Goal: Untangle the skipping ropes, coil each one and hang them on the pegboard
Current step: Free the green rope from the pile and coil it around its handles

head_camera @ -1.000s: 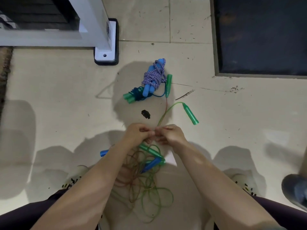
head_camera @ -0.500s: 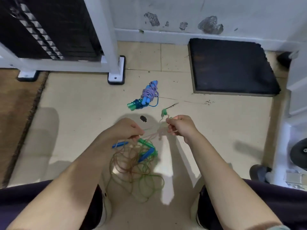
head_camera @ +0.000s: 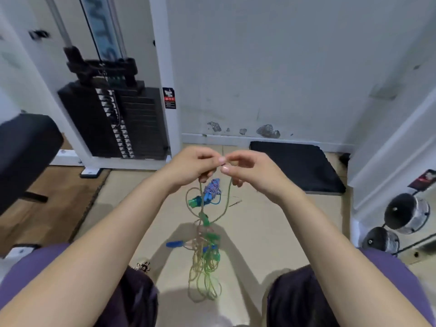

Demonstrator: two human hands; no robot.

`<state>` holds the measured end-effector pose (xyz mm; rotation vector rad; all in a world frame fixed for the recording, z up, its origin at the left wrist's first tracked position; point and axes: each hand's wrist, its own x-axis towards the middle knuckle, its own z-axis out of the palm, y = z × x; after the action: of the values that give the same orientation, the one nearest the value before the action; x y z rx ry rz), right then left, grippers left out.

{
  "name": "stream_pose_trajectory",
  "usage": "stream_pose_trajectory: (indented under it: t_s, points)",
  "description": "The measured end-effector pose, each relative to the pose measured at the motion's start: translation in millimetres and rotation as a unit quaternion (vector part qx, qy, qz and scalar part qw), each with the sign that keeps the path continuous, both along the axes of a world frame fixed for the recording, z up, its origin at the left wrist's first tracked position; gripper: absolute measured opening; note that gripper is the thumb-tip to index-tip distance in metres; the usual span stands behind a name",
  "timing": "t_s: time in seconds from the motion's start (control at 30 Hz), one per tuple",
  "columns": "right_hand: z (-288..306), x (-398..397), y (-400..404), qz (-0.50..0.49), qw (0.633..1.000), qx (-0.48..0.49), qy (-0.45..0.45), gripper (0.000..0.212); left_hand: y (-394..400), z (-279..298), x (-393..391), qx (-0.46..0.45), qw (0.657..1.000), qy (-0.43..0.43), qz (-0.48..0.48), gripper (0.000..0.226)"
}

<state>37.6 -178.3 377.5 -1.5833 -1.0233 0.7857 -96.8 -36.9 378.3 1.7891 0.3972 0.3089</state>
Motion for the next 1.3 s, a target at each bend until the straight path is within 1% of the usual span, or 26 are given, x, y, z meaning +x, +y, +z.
stream_pose_trajectory:
  t_s: [0.03,0.13,0.2,0.27,0.33,0.37,0.4,0.43,0.47,0.53,0.57,0.63,0.7,0.77,0.87,0.97,1.03,1.1,1.2,1.23,1.3]
  points:
    - [9,-4,-2,-0.005,1.0,0.015,-0.01,0.021,-3,11,-2,0.003,1.0,-0.019,-0.007,0.019]
    - [23,-6,-3,-0.04,0.997,0.053,-0.035,0.006,-6,28,-9,0.019,0.999,-0.033,-0.026,0.015]
    - [25,-2,-3,-0.06,0.994,0.077,-0.043,0.012,-3,22,-12,0.003,0.999,-0.018,-0.035,0.014]
    - [22,5,-2,-0.071,0.992,0.101,-0.035,0.015,2,4,-16,0.013,0.998,0.031,-0.044,0.005]
    - [15,12,-3,-0.081,0.99,0.119,-0.011,0.017,5,-18,-20,0.032,0.992,0.104,-0.063,0.011]
    - [9,15,-4,-0.087,0.989,0.118,-0.004,0.016,5,-26,-21,0.043,0.988,0.13,-0.068,0.014]
    - [3,18,-5,-0.09,0.99,0.106,-0.004,0.014,5,-30,-21,0.054,0.987,0.137,-0.063,0.015]
    - [-3,20,-6,-0.084,0.993,0.082,-0.006,0.011,5,-32,-19,0.057,0.99,0.121,-0.049,0.014]
    - [-8,21,-8,-0.071,0.996,0.047,-0.01,0.009,5,-31,-17,0.038,0.995,0.092,-0.028,0.012]
    - [-14,20,-9,-0.04,0.998,-0.026,-0.03,0.009,3,-26,-13,-0.007,0.999,0.032,0.013,0.009]
    - [-15,19,-9,-0.028,0.998,-0.044,-0.036,0.011,1,-24,-13,-0.017,0.999,0.011,0.024,0.008]
    - [-15,15,-8,-0.016,0.998,-0.041,-0.036,0.021,-2,-22,-14,-0.013,0.999,-0.003,0.03,0.008]
    - [-14,12,-7,-0.01,0.998,-0.02,-0.063,0.026,-6,-23,-15,0.004,1.0,-0.001,0.021,0.008]
    - [-15,6,-6,0.004,0.996,0.001,-0.092,0.021,-10,-25,-13,-0.008,1.0,0.003,0.015,0.009]
    - [-17,4,-6,0.006,0.996,0.001,-0.092,0.014,-12,-29,-9,-0.045,0.999,0.012,0.004,0.012]
    - [-14,8,-10,0.007,0.994,-0.035,-0.106,0.016,-8,-31,-9,-0.057,0.998,0.026,-0.023,0.013]
    - [-14,10,-12,-0.006,0.993,-0.036,-0.112,0.017,-5,-34,-9,-0.062,0.995,0.059,-0.051,0.009]
    - [-14,11,-14,-0.02,0.994,-0.001,-0.103,0.017,-5,-39,-8,-0.027,0.993,0.102,-0.058,0.008]
    - [-12,18,-17,-0.064,0.991,0.037,-0.115,0.016,3,-45,-6,0.104,0.982,0.158,-0.005,0.005]
    - [-11,22,-18,-0.085,0.987,0.043,-0.128,0.016,7,-46,-6,0.133,0.976,0.17,0.011,0.006]
    - [-10,30,-20,-0.124,0.979,0.052,-0.154,0.015,14,-45,-8,0.13,0.976,0.172,0.029,0.009]
